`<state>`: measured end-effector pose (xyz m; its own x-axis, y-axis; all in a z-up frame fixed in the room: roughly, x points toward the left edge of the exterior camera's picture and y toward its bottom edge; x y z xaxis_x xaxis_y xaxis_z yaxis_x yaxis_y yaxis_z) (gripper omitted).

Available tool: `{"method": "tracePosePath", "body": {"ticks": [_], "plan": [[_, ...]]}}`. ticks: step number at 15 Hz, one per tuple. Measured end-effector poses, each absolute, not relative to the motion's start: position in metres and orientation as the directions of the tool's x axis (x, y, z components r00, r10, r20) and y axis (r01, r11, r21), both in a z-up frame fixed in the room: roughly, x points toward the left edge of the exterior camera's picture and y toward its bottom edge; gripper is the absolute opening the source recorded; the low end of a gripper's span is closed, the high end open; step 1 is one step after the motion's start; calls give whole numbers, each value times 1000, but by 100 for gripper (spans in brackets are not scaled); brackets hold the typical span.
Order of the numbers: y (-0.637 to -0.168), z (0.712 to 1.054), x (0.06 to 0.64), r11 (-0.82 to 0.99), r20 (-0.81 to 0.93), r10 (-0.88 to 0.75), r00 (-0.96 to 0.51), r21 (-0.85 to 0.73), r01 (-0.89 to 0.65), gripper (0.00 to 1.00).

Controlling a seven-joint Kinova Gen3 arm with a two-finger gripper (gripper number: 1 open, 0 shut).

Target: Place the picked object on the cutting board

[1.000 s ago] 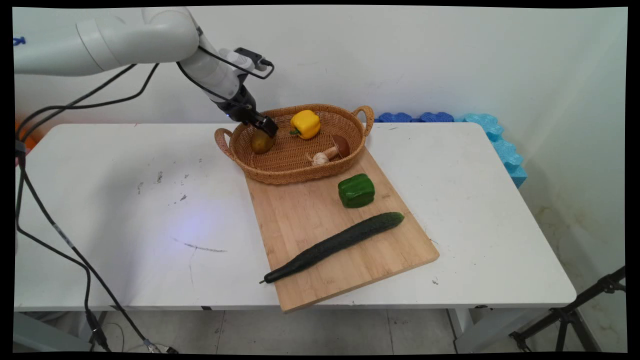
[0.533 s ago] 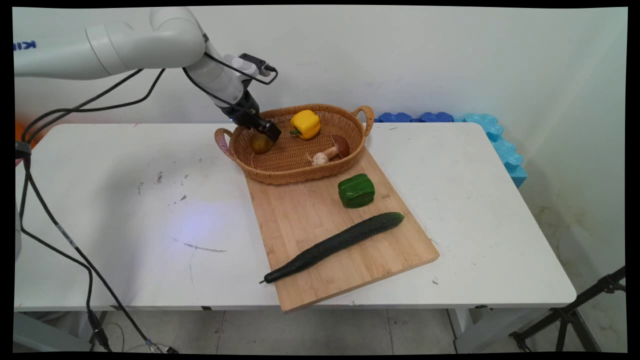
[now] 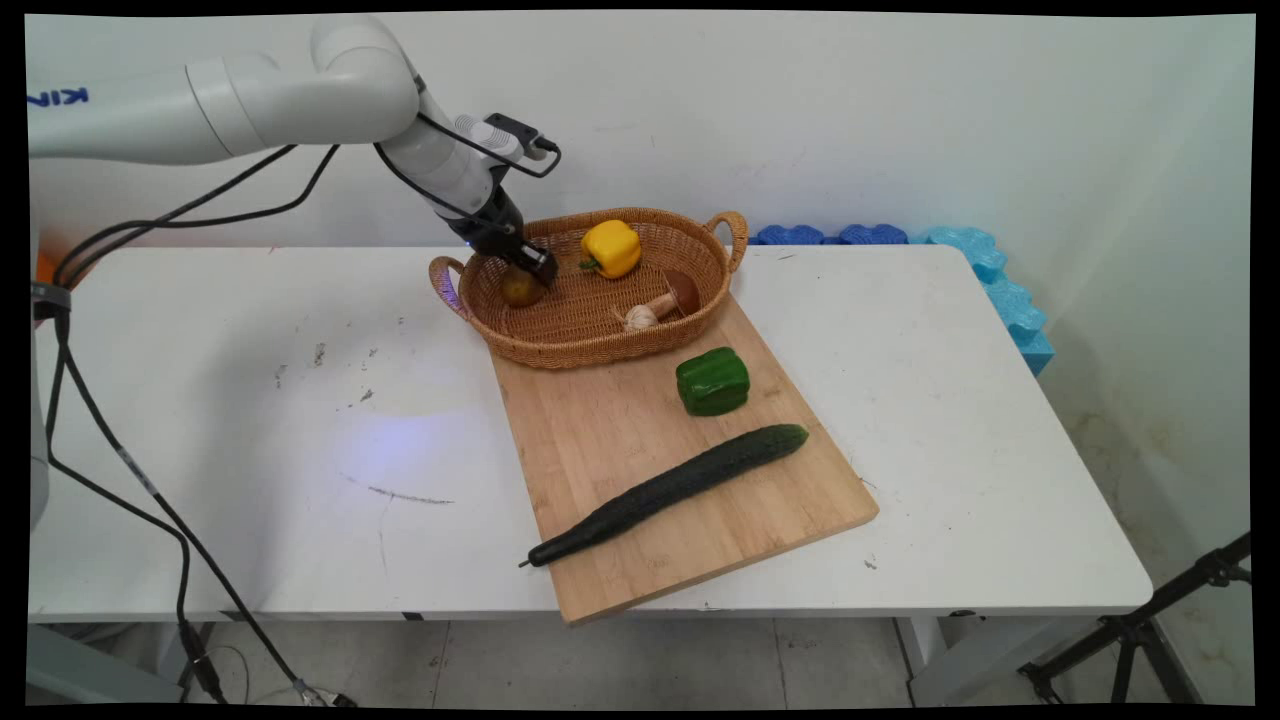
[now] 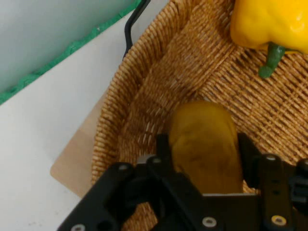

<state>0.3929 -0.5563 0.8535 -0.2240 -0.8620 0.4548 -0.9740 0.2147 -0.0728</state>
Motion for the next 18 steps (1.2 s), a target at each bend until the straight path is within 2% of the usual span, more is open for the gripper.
{"method": "tracePosePath", "body": {"ticks": [7, 11, 14, 18], "plan": [[-557, 854, 390, 244, 463, -849, -256, -86, -966, 0], [-551, 866, 388, 277, 476, -831, -288, -94, -956, 0], [-545, 883, 386, 319, 486, -809, -330, -107, -942, 0], [-530, 927, 384, 393, 515, -757, -402, -132, -910, 0]]}}
